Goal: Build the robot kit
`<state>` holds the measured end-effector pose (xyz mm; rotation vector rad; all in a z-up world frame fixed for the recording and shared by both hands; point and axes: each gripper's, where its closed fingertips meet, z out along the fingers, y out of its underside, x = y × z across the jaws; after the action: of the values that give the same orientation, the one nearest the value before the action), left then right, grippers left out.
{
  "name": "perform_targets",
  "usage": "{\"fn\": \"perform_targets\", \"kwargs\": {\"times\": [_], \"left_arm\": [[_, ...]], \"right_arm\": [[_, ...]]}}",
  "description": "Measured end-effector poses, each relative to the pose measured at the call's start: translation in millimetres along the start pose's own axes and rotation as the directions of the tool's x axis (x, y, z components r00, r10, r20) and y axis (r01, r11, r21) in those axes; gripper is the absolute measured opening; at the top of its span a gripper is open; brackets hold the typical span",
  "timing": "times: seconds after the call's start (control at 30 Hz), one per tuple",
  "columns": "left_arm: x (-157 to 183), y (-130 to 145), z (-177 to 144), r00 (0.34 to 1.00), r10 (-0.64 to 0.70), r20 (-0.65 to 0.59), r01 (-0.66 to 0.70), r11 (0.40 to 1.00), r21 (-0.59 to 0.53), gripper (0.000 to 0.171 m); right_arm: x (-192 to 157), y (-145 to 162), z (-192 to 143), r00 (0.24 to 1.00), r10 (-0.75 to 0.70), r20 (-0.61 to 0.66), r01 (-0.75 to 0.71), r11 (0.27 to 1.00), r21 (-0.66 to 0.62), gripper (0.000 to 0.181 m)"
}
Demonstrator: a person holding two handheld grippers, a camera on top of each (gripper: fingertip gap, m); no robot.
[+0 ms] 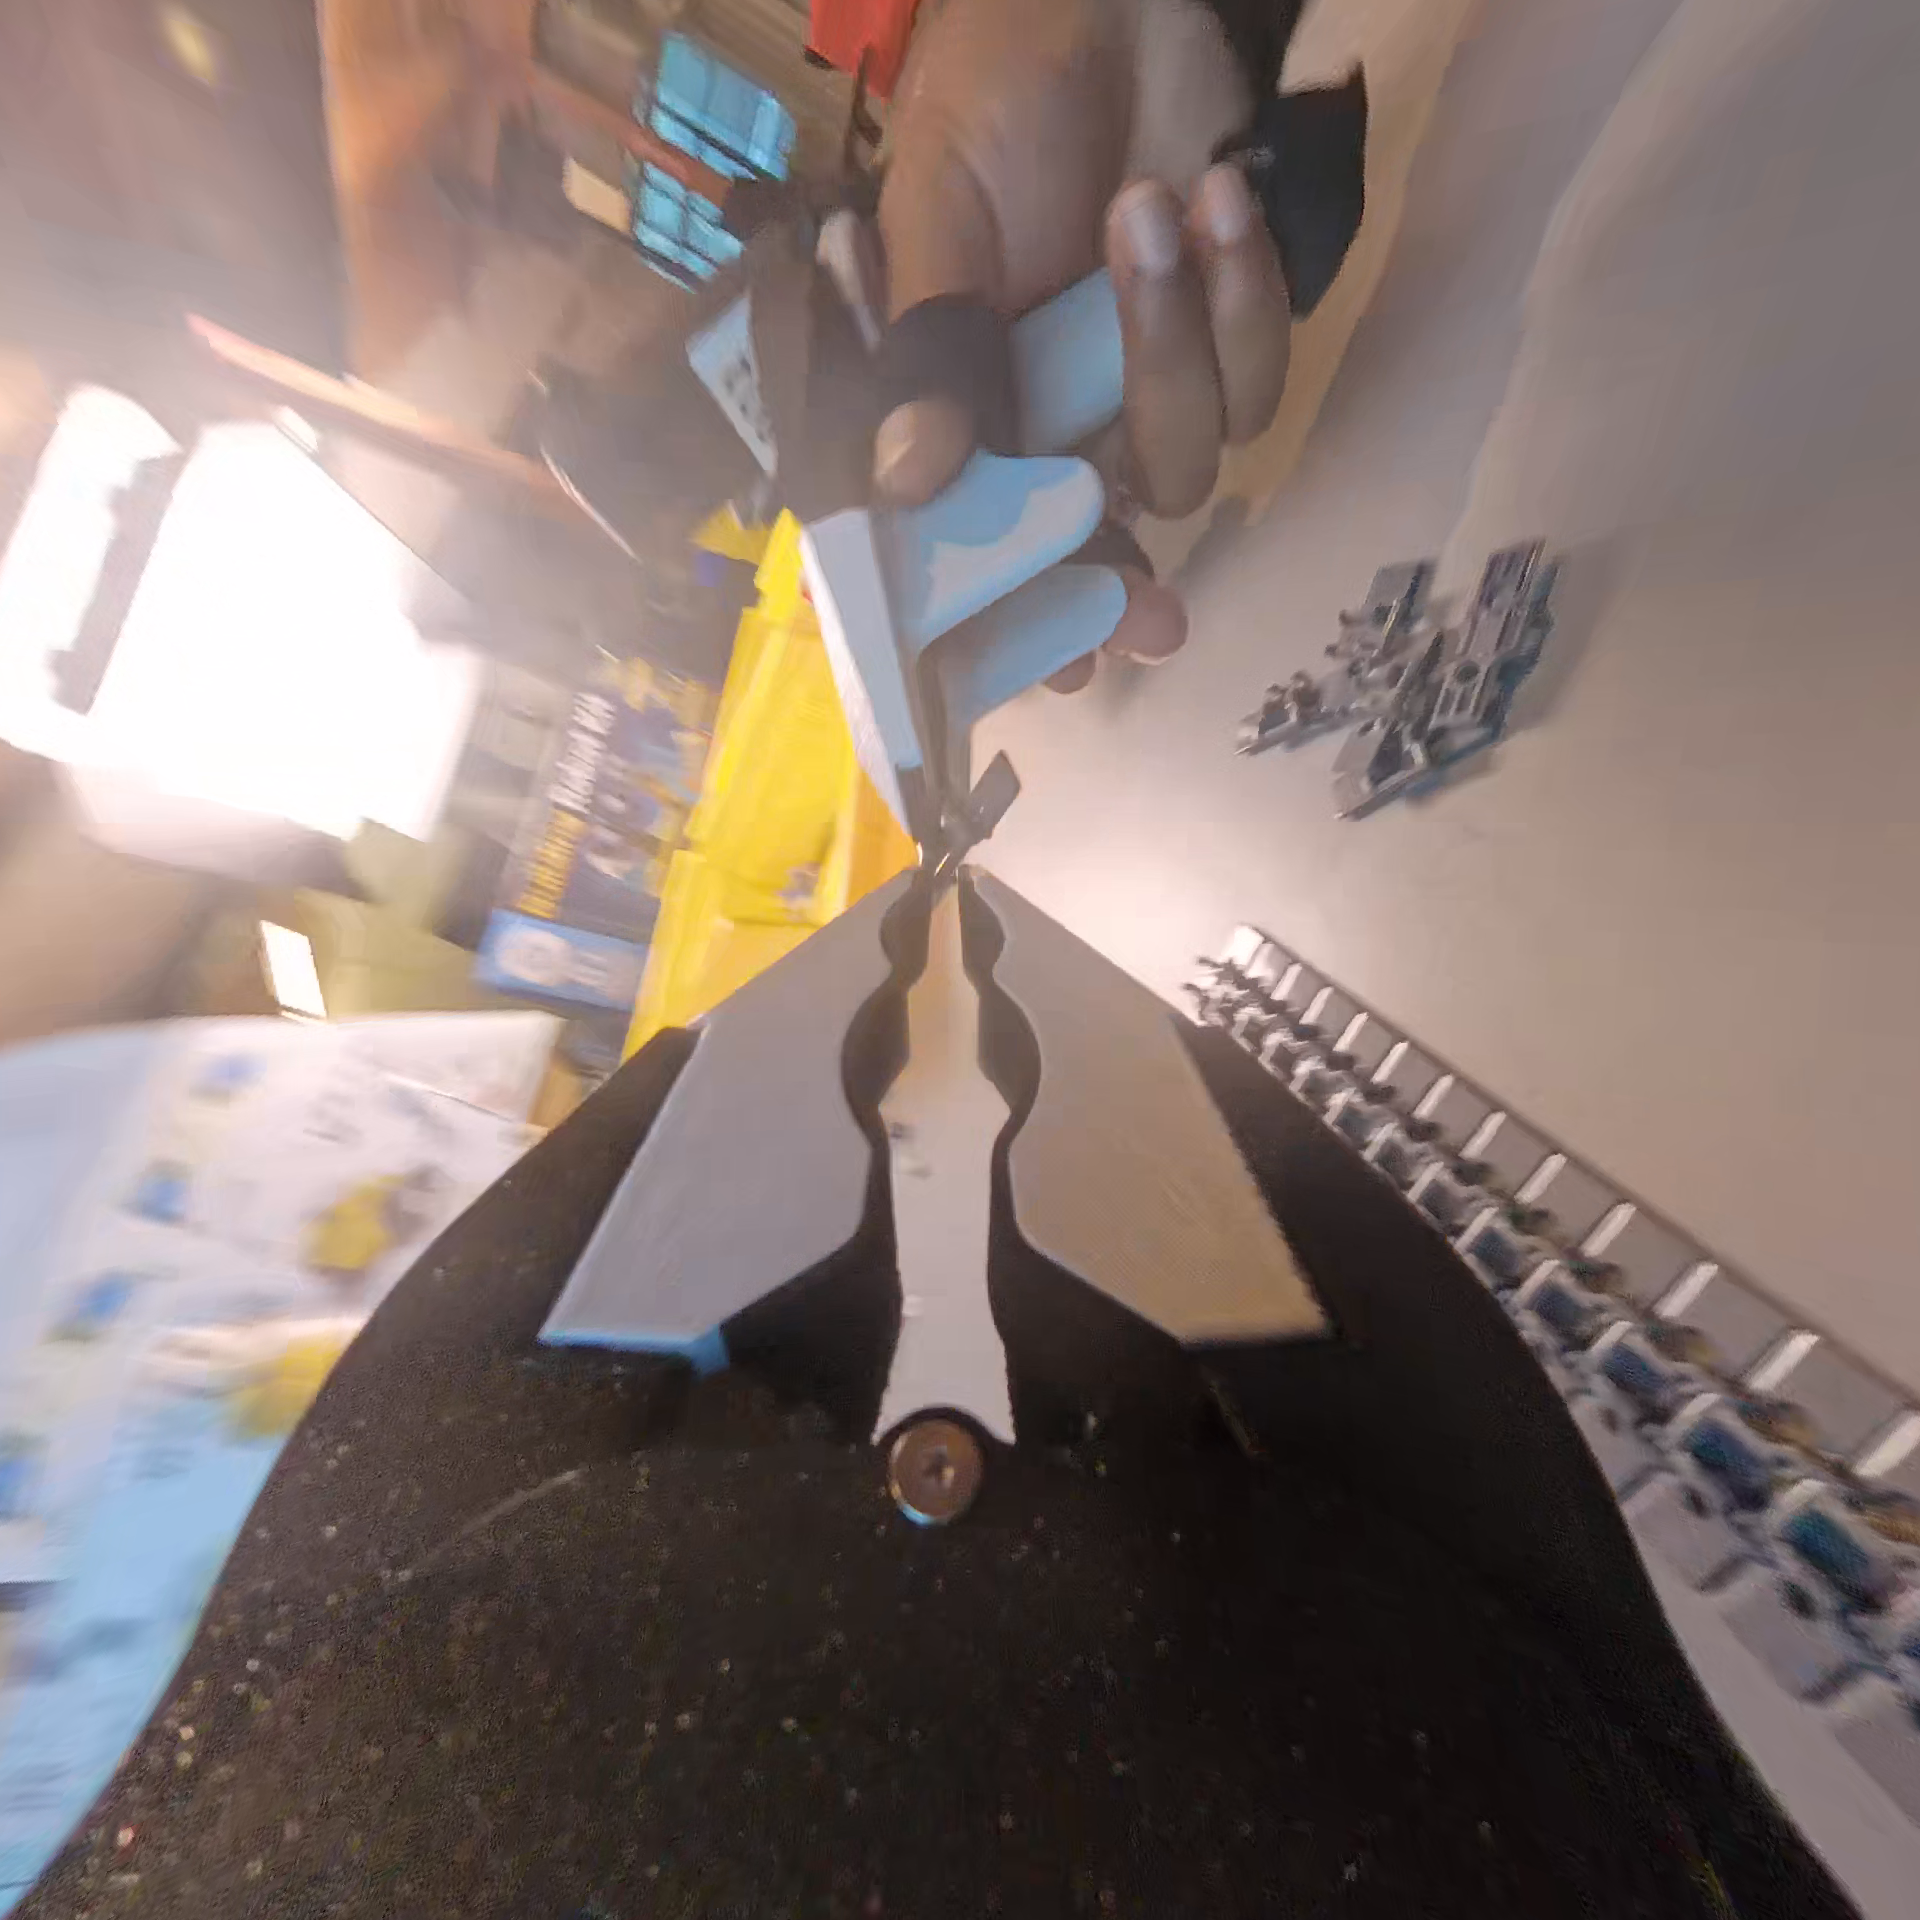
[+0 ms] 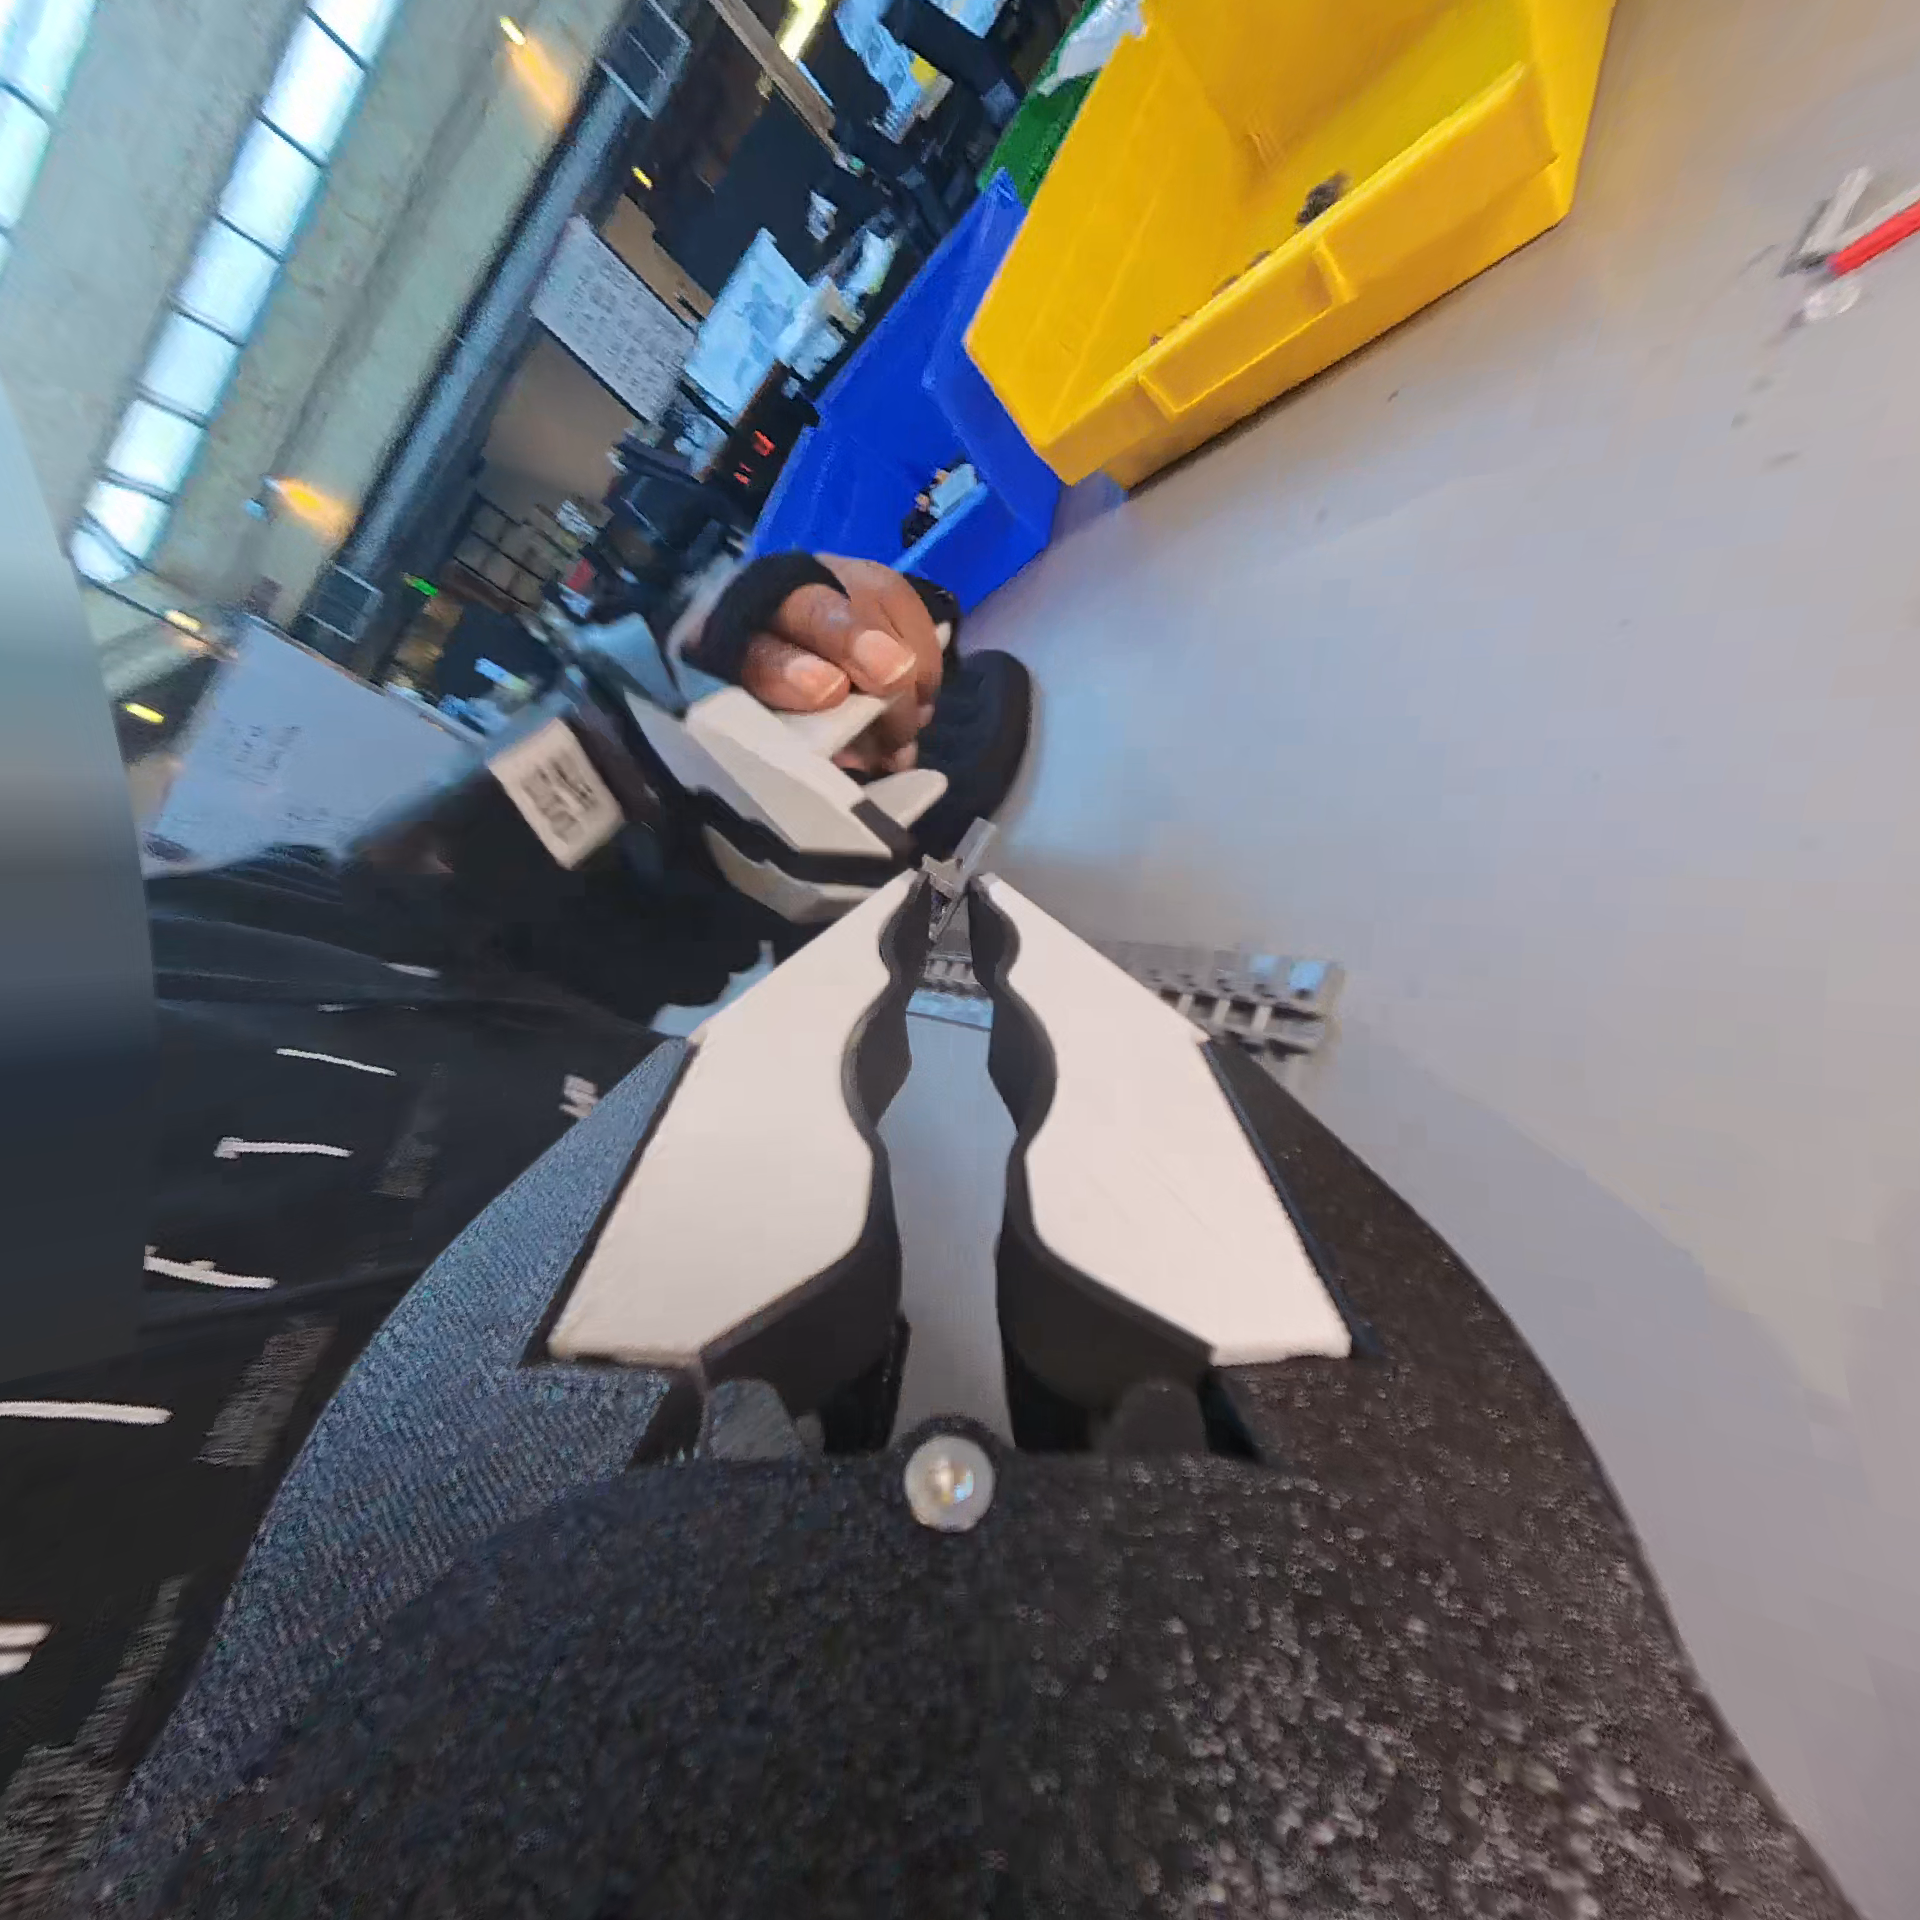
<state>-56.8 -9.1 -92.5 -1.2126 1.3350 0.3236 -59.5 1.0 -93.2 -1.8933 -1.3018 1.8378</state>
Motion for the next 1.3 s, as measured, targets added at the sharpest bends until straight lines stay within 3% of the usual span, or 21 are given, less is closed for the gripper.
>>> {"fn": "perform_targets", "kwargs": {"times": [0.07, 0.17, 0.27, 0.33, 0.63, 1.03, 1.3], "left_arm": [[-0.2, 13.9, 2.3, 0.955, -0.279, -0.099, 0.278, 0.96, -0.031, 0.006], [16.0, 34.8, 7.8, 0.728, -0.635, -0.26, 0.612, 0.772, -0.172, 0.008], [41.5, 44.0, 9.2, 0.479, -0.806, -0.348, 0.737, 0.585, -0.34, 0.018], [54.9, 44.8, 9.8, 0.413, -0.832, -0.37, 0.734, 0.545, -0.405, 0.024], [76.2, 51.7, 16.1, 0.488, -0.8, -0.348, 0.634, 0.599, -0.489, 0.026], [77.4, 54.3, 16.8, 0.537, -0.775, -0.333, 0.61, 0.629, -0.482, 0.022], [79.1, 53.1, 16.3, 0.542, -0.768, -0.342, 0.604, 0.639, -0.477, 0.021]], "right_arm": [[20.5, 1.8, -3.0, 0.98, -0.14, -0.141, 0.127, 0.987, -0.095, 0.007], [46.4, 9.5, -2.7, 0.925, -0.265, -0.273, 0.192, 0.945, -0.265, 0.007], [63.9, 20.4, 3.5, 0.889, -0.328, -0.321, 0.186, 0.897, -0.401, 0.006], [71.9, 25.0, 6.4, 0.873, -0.357, -0.333, 0.179, 0.869, -0.462, 0.007], [83.8, 36.6, 8.7, 0.816, -0.485, -0.314, 0.2, 0.747, -0.635, 0.007], [84.4, 38.7, 9.3, 0.595, -0.751, -0.285, 0.325, 0.549, -0.77, 0.007], [86.3, 40.5, 10.8, 0.501, -0.831, -0.242, 0.372, 0.459, -0.807, 0.007]]}}
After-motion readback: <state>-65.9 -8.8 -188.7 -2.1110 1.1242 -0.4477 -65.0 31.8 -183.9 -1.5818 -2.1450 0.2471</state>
